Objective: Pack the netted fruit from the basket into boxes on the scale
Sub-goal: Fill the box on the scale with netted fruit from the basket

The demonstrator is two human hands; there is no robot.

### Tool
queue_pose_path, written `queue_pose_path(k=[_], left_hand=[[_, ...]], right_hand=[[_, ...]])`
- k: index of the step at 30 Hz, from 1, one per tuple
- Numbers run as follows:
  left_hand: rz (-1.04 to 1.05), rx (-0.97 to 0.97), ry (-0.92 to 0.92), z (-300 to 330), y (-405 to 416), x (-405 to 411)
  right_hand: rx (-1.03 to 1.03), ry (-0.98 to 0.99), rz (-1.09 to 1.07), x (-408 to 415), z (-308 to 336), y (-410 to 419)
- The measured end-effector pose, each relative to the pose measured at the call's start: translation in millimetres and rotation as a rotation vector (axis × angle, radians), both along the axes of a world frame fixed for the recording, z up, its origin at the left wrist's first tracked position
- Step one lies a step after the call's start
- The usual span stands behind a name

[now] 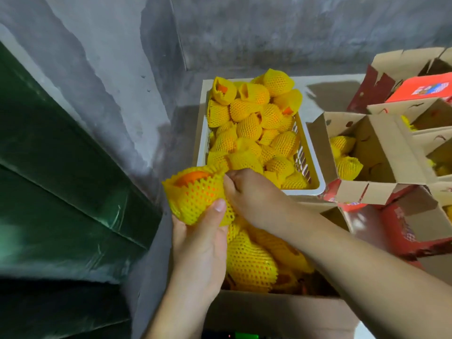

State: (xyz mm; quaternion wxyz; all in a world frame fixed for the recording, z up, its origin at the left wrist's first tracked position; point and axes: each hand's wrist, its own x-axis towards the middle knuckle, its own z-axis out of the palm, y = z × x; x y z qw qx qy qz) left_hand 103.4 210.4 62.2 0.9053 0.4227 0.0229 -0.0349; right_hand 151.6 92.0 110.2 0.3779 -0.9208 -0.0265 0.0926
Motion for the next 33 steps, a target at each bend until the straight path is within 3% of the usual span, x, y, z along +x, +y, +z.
queue_pose_path(k=[3, 5, 9, 12, 17, 20, 22, 28, 33], left_hand=[[0.037, 0.028, 0.074, -4, 2, 3], [0.084, 0.035, 0.131, -4, 4, 5], [0.088, 0.072, 0.136, -4, 5, 5], [0.037, 0.091, 0.112, -2, 6, 0], [-0.015, 0.092, 0.079, 2, 15, -9], [-0.036, 0.095, 0.099, 4, 17, -16], [-0.045, 0.103, 0.11, 5, 17, -19], [-0.047, 0.234, 0.112, -2, 29, -31], [-0.055, 0.358, 0.198, -6, 43, -37]], right_hand=[[-0.148, 0.018, 0.048, 30, -8, -20], [-0.266, 0.015, -0.056, 63, -19, -39], [-0.594, 0.247, 0.015, 103, -60, -57], [-0.506, 0.3, -0.019, 107, -83, -53], [-0.359, -0.021, -0.062, 98, -68, -68], [-0.549, 0.199, 0.072, 86, -68, -61], [-0.551, 0.327, 0.065, 88, -76, -52], [-0.349, 0.329, -0.179, 96, -91, -49], [-0.202, 0.152, -0.308, 89, -80, -57]])
